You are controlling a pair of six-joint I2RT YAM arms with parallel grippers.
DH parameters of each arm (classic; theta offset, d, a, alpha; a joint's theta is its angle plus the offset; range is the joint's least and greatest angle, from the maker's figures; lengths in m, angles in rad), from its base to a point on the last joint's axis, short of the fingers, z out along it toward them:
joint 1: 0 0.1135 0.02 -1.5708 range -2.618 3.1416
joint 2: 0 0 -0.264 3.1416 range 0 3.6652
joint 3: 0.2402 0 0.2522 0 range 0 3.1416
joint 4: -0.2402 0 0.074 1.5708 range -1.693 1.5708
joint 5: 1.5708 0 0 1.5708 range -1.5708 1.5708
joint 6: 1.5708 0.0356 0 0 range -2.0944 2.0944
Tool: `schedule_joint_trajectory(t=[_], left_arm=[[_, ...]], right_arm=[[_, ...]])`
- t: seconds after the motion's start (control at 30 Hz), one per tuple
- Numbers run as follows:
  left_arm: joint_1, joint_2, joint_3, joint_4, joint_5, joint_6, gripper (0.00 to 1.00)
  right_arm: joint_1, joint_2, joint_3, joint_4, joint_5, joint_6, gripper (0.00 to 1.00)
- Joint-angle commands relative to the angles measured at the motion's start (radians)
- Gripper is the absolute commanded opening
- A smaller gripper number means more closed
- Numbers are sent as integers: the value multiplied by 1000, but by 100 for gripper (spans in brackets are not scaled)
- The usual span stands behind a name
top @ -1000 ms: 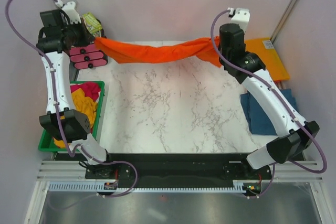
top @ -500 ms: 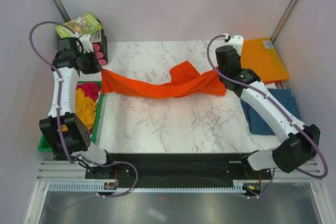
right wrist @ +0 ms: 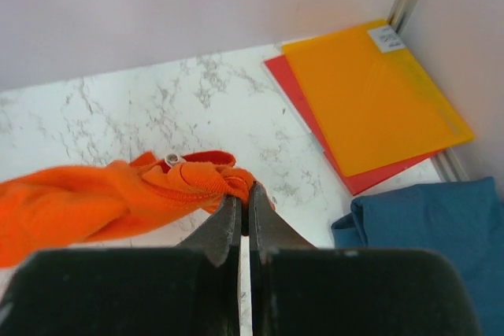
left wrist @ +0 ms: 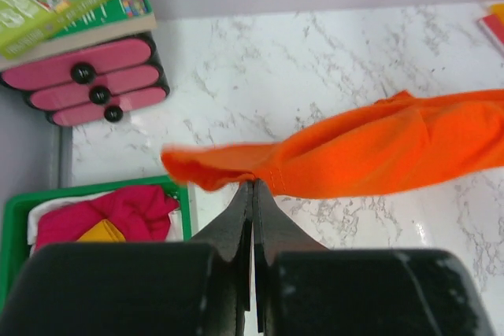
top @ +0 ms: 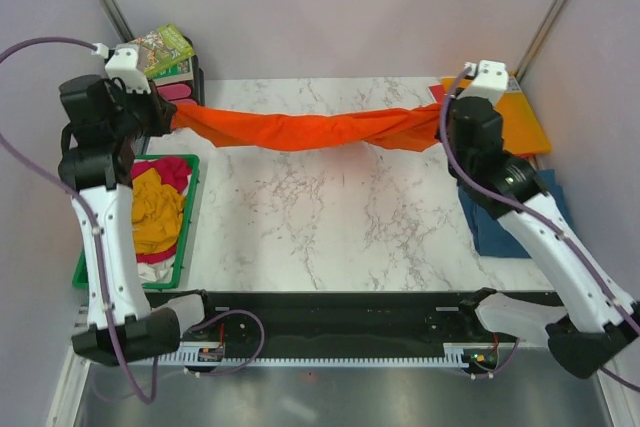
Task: Fold and stack the t-shirts
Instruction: Flatten the tshirt out
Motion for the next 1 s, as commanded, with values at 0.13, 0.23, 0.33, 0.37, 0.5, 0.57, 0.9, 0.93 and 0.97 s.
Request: schedule_joint_trajectory(t=[0.13,0.23,0.33,0.37,0.5,0.57,0.9,0.93,0.97], left_arm=[[11,-146,34,-33,2,16,2],[9,-69,57,-10,14,-15,2],[9,64,88,23,36,-39,2],[8,104,106,36,39,-44,2],[-6,317,285,37,33,-49,2],[-25,416,357,36,13,-49,2],[-66,562,388,36,-27,-72,2],[-66,551,358,42,-27,-70,2],[-66,510,327,51,-29,-69,2]], right_arm=[[-2,-136,38,-50,102,-73,0],[-13,-67,51,-30,102,-82,0],[-46,38,59,13,71,-77,0],[-54,66,65,38,71,-77,0],[-100,217,175,67,45,-48,0],[-108,295,232,72,48,-53,0],[-106,443,342,79,13,-55,0],[-106,435,325,78,5,-44,0],[-106,423,284,79,-6,-32,0]])
